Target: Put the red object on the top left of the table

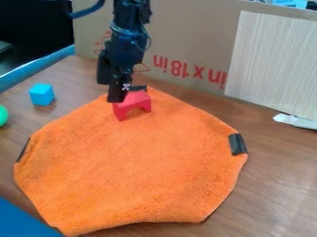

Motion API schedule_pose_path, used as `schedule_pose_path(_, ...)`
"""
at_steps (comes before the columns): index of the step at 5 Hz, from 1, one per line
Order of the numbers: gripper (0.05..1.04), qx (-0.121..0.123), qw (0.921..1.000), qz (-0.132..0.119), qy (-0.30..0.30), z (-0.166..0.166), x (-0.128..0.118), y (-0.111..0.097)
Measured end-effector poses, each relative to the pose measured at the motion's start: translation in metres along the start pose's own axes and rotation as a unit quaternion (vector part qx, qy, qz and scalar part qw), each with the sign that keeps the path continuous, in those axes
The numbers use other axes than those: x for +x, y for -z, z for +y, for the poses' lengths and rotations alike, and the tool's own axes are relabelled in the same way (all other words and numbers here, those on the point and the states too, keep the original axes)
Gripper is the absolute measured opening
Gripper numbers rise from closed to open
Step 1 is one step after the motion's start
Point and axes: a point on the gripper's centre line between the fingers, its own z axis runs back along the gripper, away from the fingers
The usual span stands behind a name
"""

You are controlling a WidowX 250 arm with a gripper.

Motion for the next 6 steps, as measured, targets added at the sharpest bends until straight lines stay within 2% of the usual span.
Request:
schedule_pose_path(1,1.001,0.0,0.9998,0.004,0.017,-0.007,0.013,0.003)
schedule_pose_path(2,1.001,-0.009,0.9993,0.019,0.032,-0.016,0.018,0.009)
schedule_pose_path(3,1.001,-0.01,0.9991,0.019,0.037,-0.018,0.023,0.008)
schedule_pose_path(4,1.001,-0.01,0.9985,0.035,0.04,-0.019,0.026,0.017)
schedule_pose_path(5,0.936,-0.006,0.9982,0.045,0.039,-0.013,0.029,0.02)
schedule_pose_path(6,0.728,-0.006,0.9979,0.051,0.039,-0.012,0.029,0.02)
